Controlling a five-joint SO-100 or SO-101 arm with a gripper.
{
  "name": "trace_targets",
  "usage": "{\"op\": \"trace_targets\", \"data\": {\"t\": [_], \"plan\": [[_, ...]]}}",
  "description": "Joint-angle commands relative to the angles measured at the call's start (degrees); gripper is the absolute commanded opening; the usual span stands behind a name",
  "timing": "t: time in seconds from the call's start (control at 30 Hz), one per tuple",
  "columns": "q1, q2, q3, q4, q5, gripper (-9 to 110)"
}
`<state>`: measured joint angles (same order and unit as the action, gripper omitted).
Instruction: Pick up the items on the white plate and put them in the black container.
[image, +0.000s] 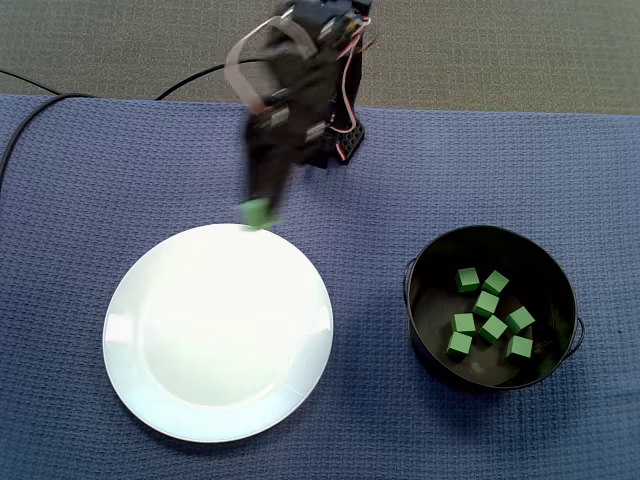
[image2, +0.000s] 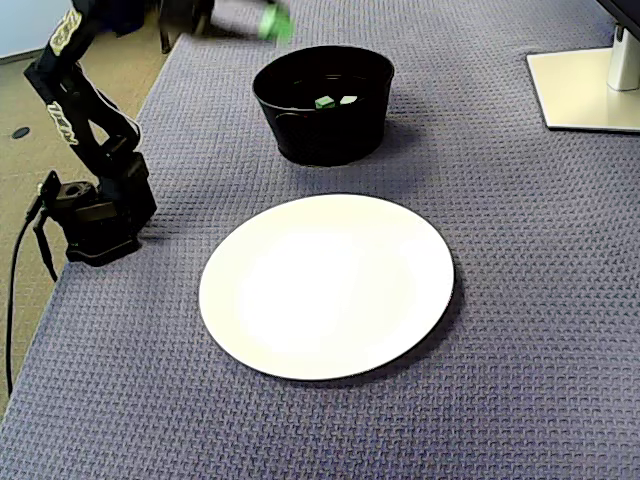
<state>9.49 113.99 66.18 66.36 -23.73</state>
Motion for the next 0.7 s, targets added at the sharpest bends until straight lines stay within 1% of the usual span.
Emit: {"op": "trace_targets", "data": {"t": [0.0,0.07,0.13,0.2,0.3,0.47,0.67], "plan": [[-24.0,-9.8,-27.0,12.2,13.5,0],[-32.3,-19.1,-35.9,17.5,16.2,0],[-37.6,-28.7,-42.6,22.6,15.6,0],[-40.5,-37.4,-47.8,26.9,14.5,0],[-42.8,-46.9,-49.4,30.6,13.0,0],[-43.2,-60.2,-49.5,30.0,12.7,0],[-43.9,-68.1,-44.0,23.8,11.4,0]]}}
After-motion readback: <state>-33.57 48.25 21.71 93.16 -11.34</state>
